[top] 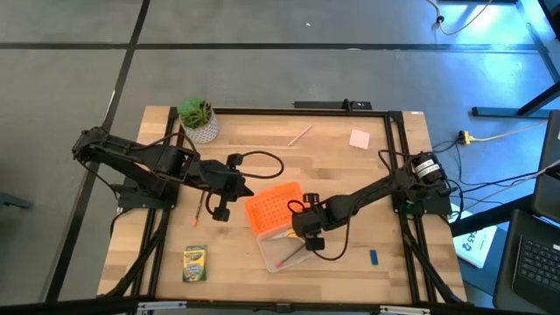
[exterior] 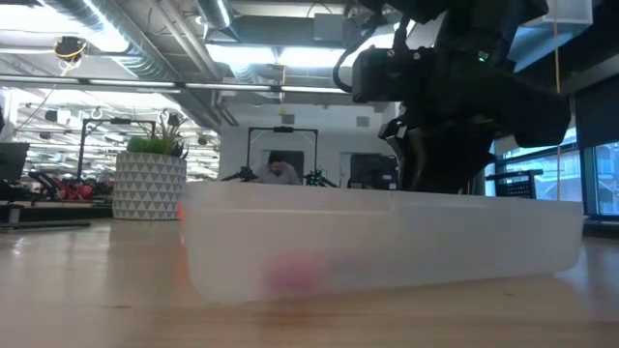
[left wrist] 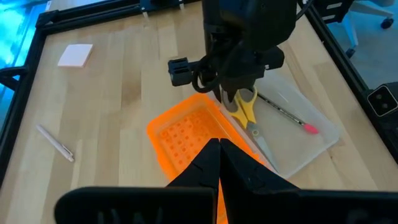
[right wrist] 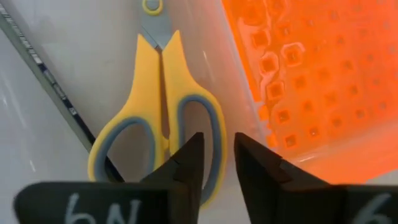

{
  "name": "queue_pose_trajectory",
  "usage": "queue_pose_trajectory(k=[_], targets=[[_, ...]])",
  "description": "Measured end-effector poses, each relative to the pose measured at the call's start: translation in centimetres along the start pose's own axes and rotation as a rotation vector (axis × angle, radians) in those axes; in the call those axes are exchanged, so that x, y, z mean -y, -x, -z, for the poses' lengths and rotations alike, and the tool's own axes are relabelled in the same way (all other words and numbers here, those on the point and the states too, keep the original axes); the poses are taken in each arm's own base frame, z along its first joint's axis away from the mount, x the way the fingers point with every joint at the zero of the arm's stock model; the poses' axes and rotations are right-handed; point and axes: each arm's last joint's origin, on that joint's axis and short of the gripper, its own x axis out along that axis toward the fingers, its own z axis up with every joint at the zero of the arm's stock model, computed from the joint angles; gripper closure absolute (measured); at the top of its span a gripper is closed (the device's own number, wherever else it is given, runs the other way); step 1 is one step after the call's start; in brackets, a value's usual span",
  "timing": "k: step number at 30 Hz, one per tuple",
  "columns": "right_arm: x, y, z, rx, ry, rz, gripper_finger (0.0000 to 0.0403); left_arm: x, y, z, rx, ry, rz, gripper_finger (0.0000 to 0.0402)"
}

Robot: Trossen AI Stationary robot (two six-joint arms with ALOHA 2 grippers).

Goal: Pack school essentials
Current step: Put the yellow crayon box into the orange supply box

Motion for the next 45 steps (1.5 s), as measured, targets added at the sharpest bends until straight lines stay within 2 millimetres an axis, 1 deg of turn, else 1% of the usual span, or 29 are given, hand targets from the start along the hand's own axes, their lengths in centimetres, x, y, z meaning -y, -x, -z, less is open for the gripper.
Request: queue_pose_trajectory(k=[5, 8, 12, 16, 18, 20, 22, 27, 30, 33, 35, 37, 41, 42, 45], targets=[[0.0, 0.0, 0.0, -0.001, -0.001, -0.002, 0.0275, 0.0, 0.0, 0.0, -0.001, 0.004, 0.0, 0.0401], [0.0, 0.2, 0.0, -0.025, 0.0, -0.022, 0.0266, 0.0, 0.0, 0.0, -0.001, 0.027, -0.001, 0.0401], [0.2, 1.1, -0.9, -0.042, -0.025, -0.039, 0.0263, -0.1, 0.0, 0.0, -0.003, 0.082, -0.019, 0.0401], [0.6, 2.4, -2.0, -0.061, -0.043, -0.051, 0.0263, -0.3, 0.0, 0.4, -0.033, 0.185, -0.104, 0.0401], [0.9, 3.1, -2.6, -0.061, -0.057, -0.049, 0.0263, -0.4, 0.0, 0.6, -0.048, 0.203, -0.123, 0.0401], [1.2, 3.9, -3.4, -0.05, -0.078, -0.049, 0.0263, -0.4, 0.1, 0.7, -0.057, 0.206, -0.124, 0.0401], [1.6, 4.7, -4.2, -0.04, -0.088, -0.048, 0.0263, -0.4, 0.6, 0.7, -0.089, 0.232, -0.123, 0.0401], [2.5, 6.5, -5.6, -0.005, -0.09, -0.048, 0.0263, -0.3, 3.2, 0.2, -0.187, 0.332, -0.097, 0.0401], [3.2, 7.8, -6.0, 0.033, -0.104, -0.051, 0.0263, 0.0, 4.8, -0.2, -0.214, 0.476, -0.096, 0.0401], [4.1, 9.5, -6.2, 0.084, -0.105, -0.042, 0.0263, 0.6, 5.8, -0.2, -0.241, 0.631, -0.108, 0.0401], [4.8, 10.6, -6.2, 0.121, -0.122, -0.006, 0.0263, 1.1, 6.0, 0.0, -0.27, 0.747, -0.108, 0.0401], [5.4, 11.9, -6.1, 0.157, -0.133, 0.015, 0.0264, 1.7, 6.2, 0.4, -0.317, 0.826, -0.083, 0.0401], [5.9, 14.5, -5.7, 0.226, -0.116, 0.009, 0.0271, 2.8, 5.9, 1.0, -0.38, 1.003, -0.068, 0.0401], [5.9, 15.1, -5.6, 0.242, -0.105, 0.004, 0.0272, 3.1, 5.9, 1.1, -0.388, 1.024, -0.068, 0.0401], [6.2, 16.5, -5.3, 0.283, -0.085, 0.001, 0.0273, 3.5, 5.8, 1.4, -0.394, 1.013, -0.071, 0.0401]])
